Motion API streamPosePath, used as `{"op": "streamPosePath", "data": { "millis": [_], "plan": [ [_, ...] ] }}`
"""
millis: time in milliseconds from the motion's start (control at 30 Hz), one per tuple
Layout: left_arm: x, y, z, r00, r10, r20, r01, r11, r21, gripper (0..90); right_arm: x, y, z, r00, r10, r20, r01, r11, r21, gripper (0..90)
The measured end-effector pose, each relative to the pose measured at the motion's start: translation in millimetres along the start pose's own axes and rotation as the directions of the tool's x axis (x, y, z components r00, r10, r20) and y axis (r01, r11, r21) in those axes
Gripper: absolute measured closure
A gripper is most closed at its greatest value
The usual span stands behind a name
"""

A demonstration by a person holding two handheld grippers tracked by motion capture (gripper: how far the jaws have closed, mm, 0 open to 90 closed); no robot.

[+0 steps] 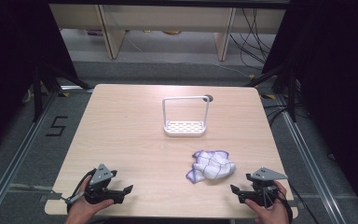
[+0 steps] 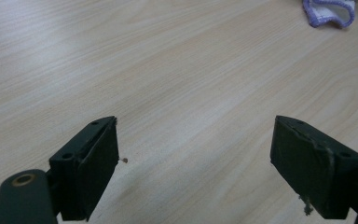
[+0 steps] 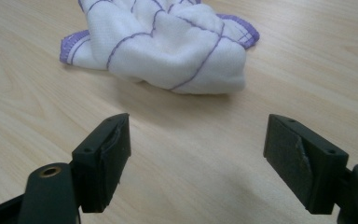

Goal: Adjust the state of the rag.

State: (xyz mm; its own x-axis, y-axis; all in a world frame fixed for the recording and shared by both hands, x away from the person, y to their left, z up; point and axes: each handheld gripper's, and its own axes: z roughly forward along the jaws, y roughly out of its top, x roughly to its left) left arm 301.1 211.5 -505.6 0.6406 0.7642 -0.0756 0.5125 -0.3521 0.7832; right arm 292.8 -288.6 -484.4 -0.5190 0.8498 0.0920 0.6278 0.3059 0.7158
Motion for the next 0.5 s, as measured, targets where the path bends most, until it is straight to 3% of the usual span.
{"op": "streamPosePath", "data": {
  "millis": [33,67,167,200,233,267,367,500],
  "plan": [
    [-0.1,0.3,-0.3,1.0000,0.003,-0.010,-0.003,1.0000,0.006,14.9,-3.1,1.3,0.0,0.9995,-0.031,-0.010,0.031,0.999,-0.008,24.4],
    [-2.5,0.3,0.6,0.9998,-0.022,0.000,0.022,0.9996,-0.015,14.9,-0.9,2.2,-0.6,0.9999,-0.007,-0.015,0.007,1.000,-0.013,25.3],
    [-1.2,1.3,-0.7,1.0000,0.003,0.001,-0.003,1.0000,-0.001,15.0,-4.0,9.8,-5.7,0.9987,-0.052,-0.001,0.052,0.998,-0.031,29.7],
    [-2.0,1.5,0.2,1.0000,-0.008,0.001,0.008,0.9999,-0.012,15.0,-4.0,9.8,-5.7,0.9987,-0.052,-0.001,0.052,0.998,-0.031,29.7],
    [-1.6,1.4,-0.2,1.0000,0.005,0.006,-0.005,1.0000,-0.002,14.9,-2.2,14.5,-8.4,0.9997,-0.022,0.006,0.022,0.999,-0.033,30.9],
    [-1.9,1.1,-0.1,1.0000,0.004,0.007,-0.004,1.0000,-0.004,14.9,-5.6,17.0,-8.0,0.9984,-0.056,0.005,0.056,0.997,-0.050,32.0],
    [-2.3,1.1,0.1,0.9999,-0.012,0.005,0.013,0.9998,-0.012,14.9,-3.6,25.2,-10.1,0.9992,-0.039,-0.004,0.039,0.998,-0.043,35.7],
    [-1.0,1.6,-0.8,0.9999,-0.012,0.005,0.012,0.9999,-0.011,14.9,-3.1,36.8,-4.5,0.9979,-0.064,-0.001,0.064,0.997,-0.047,37.2]
  ]
}}
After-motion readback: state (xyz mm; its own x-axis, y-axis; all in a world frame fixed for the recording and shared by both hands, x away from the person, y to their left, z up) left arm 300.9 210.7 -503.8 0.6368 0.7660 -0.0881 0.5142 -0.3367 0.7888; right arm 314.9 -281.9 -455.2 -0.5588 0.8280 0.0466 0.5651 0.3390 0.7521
